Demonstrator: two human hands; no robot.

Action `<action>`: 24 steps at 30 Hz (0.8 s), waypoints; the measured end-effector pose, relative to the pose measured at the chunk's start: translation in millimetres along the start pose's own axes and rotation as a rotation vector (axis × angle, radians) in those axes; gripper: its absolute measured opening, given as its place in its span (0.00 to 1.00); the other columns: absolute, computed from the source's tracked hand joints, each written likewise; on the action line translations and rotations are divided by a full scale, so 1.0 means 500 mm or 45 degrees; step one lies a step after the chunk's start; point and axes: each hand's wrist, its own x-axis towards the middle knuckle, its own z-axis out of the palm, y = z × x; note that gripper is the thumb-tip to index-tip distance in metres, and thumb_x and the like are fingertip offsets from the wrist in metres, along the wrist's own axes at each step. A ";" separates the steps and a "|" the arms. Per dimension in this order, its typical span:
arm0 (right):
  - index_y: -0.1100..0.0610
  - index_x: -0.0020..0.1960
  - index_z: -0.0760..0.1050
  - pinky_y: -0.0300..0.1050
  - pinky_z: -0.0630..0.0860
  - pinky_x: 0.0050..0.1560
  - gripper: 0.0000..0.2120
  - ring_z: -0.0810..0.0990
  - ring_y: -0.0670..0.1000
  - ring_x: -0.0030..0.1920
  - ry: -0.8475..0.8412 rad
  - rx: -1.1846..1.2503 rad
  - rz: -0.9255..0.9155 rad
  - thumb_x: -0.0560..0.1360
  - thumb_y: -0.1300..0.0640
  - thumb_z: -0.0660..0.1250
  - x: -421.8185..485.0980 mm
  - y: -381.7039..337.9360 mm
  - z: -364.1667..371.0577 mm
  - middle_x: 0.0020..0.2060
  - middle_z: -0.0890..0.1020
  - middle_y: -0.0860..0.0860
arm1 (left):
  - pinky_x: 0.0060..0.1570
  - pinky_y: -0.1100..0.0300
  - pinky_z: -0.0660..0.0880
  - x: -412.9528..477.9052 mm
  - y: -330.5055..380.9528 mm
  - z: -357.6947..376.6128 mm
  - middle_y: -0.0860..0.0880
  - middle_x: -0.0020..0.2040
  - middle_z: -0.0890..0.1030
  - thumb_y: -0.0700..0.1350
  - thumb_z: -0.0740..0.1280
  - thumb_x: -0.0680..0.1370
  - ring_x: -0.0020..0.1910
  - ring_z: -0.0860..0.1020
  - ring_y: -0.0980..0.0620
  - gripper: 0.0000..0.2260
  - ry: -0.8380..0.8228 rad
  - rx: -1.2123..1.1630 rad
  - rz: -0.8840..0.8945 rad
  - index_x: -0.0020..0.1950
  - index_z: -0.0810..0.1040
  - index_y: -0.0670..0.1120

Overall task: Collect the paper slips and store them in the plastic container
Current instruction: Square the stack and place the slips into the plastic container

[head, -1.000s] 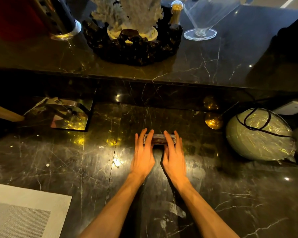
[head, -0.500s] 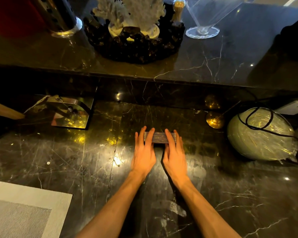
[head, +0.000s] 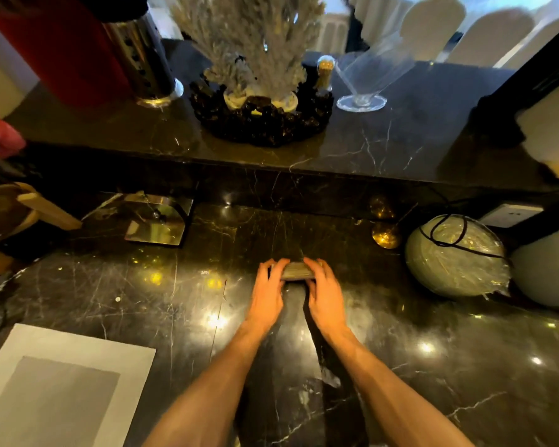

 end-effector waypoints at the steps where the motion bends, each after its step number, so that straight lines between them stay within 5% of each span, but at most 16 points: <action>1: 0.49 0.70 0.69 0.54 0.75 0.62 0.22 0.76 0.55 0.64 -0.020 -0.010 -0.010 0.79 0.63 0.61 -0.019 -0.005 -0.007 0.67 0.73 0.53 | 0.66 0.52 0.71 -0.026 -0.002 -0.002 0.42 0.67 0.68 0.36 0.60 0.79 0.65 0.72 0.43 0.22 -0.010 0.035 0.005 0.73 0.67 0.47; 6: 0.53 0.68 0.73 0.48 0.75 0.62 0.22 0.78 0.54 0.60 -0.113 -0.111 -0.104 0.76 0.66 0.64 -0.180 -0.026 -0.034 0.62 0.77 0.52 | 0.73 0.50 0.63 -0.201 -0.009 -0.007 0.43 0.71 0.65 0.40 0.60 0.81 0.74 0.63 0.42 0.23 -0.141 0.302 -0.032 0.76 0.61 0.48; 10: 0.52 0.73 0.67 0.49 0.72 0.66 0.26 0.75 0.56 0.65 -0.406 -0.200 0.014 0.77 0.63 0.65 -0.265 -0.064 -0.071 0.66 0.75 0.55 | 0.72 0.51 0.65 -0.300 0.017 -0.034 0.43 0.72 0.64 0.37 0.61 0.80 0.73 0.64 0.44 0.27 -0.265 0.302 -0.115 0.77 0.57 0.48; 15: 0.52 0.72 0.68 0.48 0.69 0.68 0.29 0.73 0.56 0.64 -0.447 0.043 0.036 0.74 0.68 0.66 -0.320 -0.143 -0.161 0.62 0.75 0.57 | 0.70 0.47 0.68 -0.363 0.083 -0.104 0.44 0.69 0.64 0.41 0.64 0.79 0.68 0.69 0.46 0.30 -0.186 -0.348 -0.121 0.77 0.53 0.49; 19: 0.56 0.71 0.64 0.47 0.78 0.57 0.28 0.75 0.55 0.62 -0.549 0.574 0.159 0.74 0.69 0.68 -0.364 -0.203 -0.244 0.61 0.73 0.53 | 0.48 0.66 0.79 -0.390 0.138 -0.159 0.45 0.58 0.73 0.37 0.69 0.76 0.57 0.77 0.52 0.38 0.058 -0.853 -0.179 0.76 0.50 0.57; 24: 0.51 0.68 0.63 0.47 0.84 0.50 0.24 0.79 0.51 0.58 -0.505 1.112 0.530 0.77 0.61 0.69 -0.461 -0.282 -0.236 0.60 0.76 0.52 | 0.41 0.64 0.78 -0.427 0.207 -0.137 0.43 0.62 0.76 0.42 0.66 0.79 0.51 0.80 0.54 0.27 0.292 -1.236 -0.408 0.74 0.57 0.52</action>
